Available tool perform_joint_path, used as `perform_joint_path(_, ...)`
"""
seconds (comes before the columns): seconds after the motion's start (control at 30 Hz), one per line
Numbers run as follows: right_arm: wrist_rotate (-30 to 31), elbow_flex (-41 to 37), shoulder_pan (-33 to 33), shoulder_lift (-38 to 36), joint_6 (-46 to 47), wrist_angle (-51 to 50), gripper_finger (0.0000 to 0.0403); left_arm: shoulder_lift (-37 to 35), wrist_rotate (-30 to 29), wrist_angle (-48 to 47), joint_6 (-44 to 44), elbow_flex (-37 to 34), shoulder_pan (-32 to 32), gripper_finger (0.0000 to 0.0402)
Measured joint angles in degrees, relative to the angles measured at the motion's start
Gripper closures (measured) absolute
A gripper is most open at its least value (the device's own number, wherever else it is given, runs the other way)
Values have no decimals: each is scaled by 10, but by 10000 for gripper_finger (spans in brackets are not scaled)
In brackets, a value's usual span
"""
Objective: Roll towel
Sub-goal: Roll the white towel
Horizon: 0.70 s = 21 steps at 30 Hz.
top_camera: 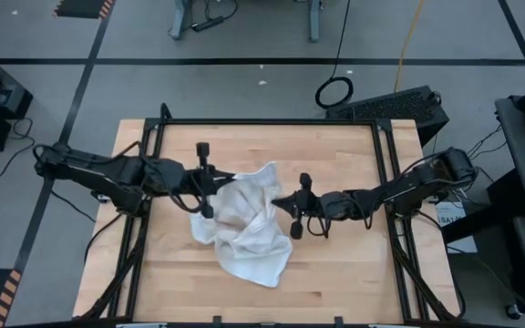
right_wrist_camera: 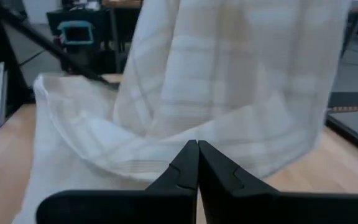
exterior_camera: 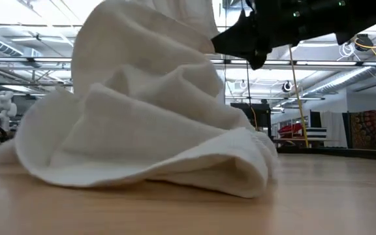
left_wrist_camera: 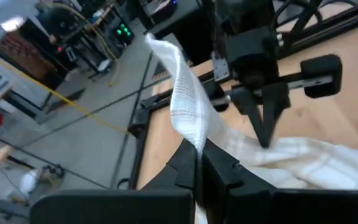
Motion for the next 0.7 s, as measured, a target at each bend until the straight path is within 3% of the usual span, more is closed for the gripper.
perform_joint_path(0.23, 10, 0, 28, -48, -68, -90, 369, 0, 61, -25, -65, 0, -1, 393)
perform_joint_path(0.57, 20, 0, 100, -11, -304, -128, 240, 15, 97, -6, -75, 0, 1, 393)
perform_joint_path(0.7, 76, 0, 110, 12, -406, -94, 199, 25, 98, -6, -72, 0, 2, 393)
